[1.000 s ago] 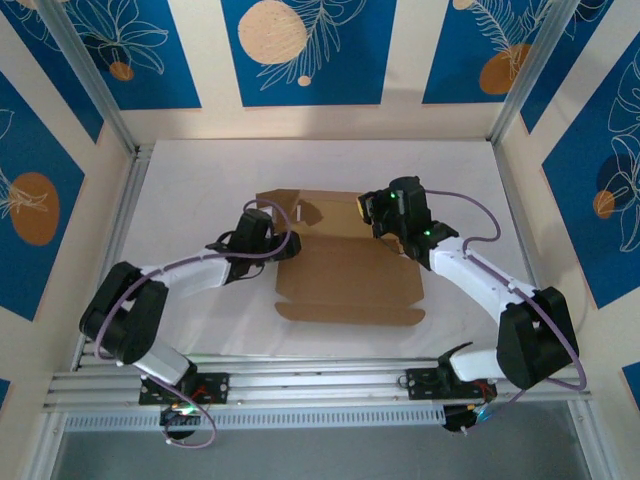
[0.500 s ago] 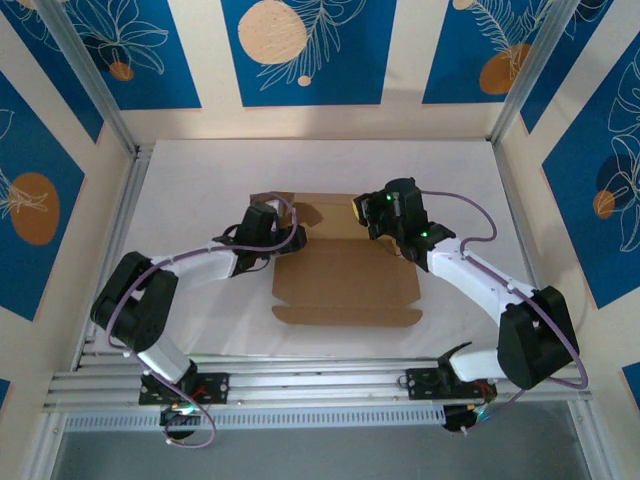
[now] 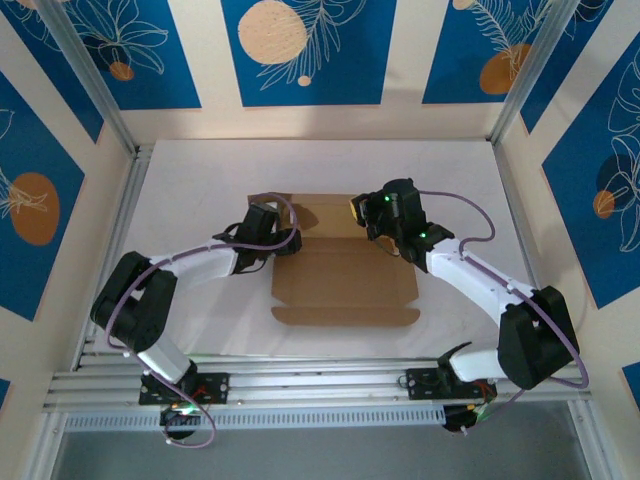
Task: Fold the paper box
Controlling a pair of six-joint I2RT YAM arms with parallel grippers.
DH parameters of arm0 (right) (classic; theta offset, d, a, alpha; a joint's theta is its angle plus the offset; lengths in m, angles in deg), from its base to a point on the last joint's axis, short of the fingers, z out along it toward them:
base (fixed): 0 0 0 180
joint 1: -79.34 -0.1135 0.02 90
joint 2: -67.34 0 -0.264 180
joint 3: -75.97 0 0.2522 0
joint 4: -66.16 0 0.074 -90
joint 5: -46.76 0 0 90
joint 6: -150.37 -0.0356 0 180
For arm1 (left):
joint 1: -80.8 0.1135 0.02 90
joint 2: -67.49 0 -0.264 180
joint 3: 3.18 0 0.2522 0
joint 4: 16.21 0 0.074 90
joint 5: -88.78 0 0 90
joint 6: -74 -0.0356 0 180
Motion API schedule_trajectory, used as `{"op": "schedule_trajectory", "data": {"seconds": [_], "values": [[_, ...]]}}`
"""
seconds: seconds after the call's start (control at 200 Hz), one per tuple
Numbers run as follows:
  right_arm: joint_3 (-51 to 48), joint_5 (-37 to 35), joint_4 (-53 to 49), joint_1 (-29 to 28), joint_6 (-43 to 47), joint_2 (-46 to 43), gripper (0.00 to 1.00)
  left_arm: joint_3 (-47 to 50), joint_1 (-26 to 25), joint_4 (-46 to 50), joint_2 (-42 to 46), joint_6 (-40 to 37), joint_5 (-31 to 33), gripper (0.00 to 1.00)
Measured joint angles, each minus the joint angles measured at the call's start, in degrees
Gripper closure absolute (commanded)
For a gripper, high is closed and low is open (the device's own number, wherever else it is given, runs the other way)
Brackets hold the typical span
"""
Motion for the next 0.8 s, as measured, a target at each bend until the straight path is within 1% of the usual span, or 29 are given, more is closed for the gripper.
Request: {"op": "schedule_trajectory", "data": {"seconds": [0.355,0.8], "values": [[0.00,-0.31,0.07,-0.55,0.09,0.00,0.92,-0.24,0.00,1.81,-0.13,-0.98,0.79,0.27],[0.00,-1.31,0.20,-0.87,0.35,0.04,0.92,-0.28,0.00,-0.70,-0.85,1.20,-4.28,0.27]]}}
